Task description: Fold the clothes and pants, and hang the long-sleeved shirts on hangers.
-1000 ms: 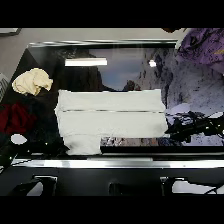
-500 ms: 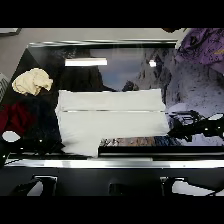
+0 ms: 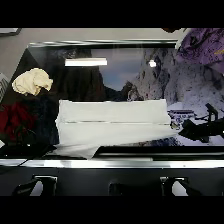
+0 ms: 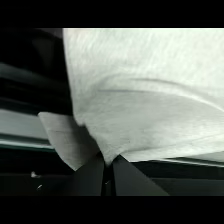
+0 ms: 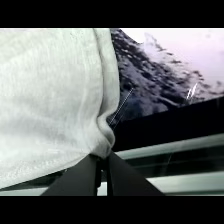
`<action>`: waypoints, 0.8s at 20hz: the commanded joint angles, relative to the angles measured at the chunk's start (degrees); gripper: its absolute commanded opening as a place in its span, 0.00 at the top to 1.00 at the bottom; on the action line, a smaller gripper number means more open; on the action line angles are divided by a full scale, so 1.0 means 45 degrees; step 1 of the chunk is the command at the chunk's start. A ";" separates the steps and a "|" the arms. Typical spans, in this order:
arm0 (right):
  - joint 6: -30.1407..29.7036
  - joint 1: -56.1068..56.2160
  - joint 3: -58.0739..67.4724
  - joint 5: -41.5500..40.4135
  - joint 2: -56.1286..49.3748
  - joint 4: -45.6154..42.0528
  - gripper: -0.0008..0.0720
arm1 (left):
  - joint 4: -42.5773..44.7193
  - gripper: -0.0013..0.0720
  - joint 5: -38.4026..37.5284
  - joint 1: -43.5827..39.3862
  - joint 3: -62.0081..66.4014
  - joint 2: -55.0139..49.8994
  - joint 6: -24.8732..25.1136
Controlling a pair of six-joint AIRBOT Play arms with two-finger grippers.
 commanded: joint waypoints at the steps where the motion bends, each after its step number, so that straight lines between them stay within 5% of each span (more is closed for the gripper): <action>1: -0.1452 0.1826 0.0024 -0.1127 0.0131 0.0175 0.94 | -0.1394 0.96 0.1282 0.0015 0.0189 -0.0816 0.0695; 5: 0.0204 0.4503 0.0112 -0.3215 -0.0262 -0.3347 0.94 | -0.1598 0.96 0.2467 0.0015 0.1452 -0.2948 0.1365; 16: 0.0539 0.4614 0.4245 -0.3886 -0.4265 -0.3473 0.94 | -0.2560 0.96 0.3453 -0.0437 0.6343 -0.9219 0.2331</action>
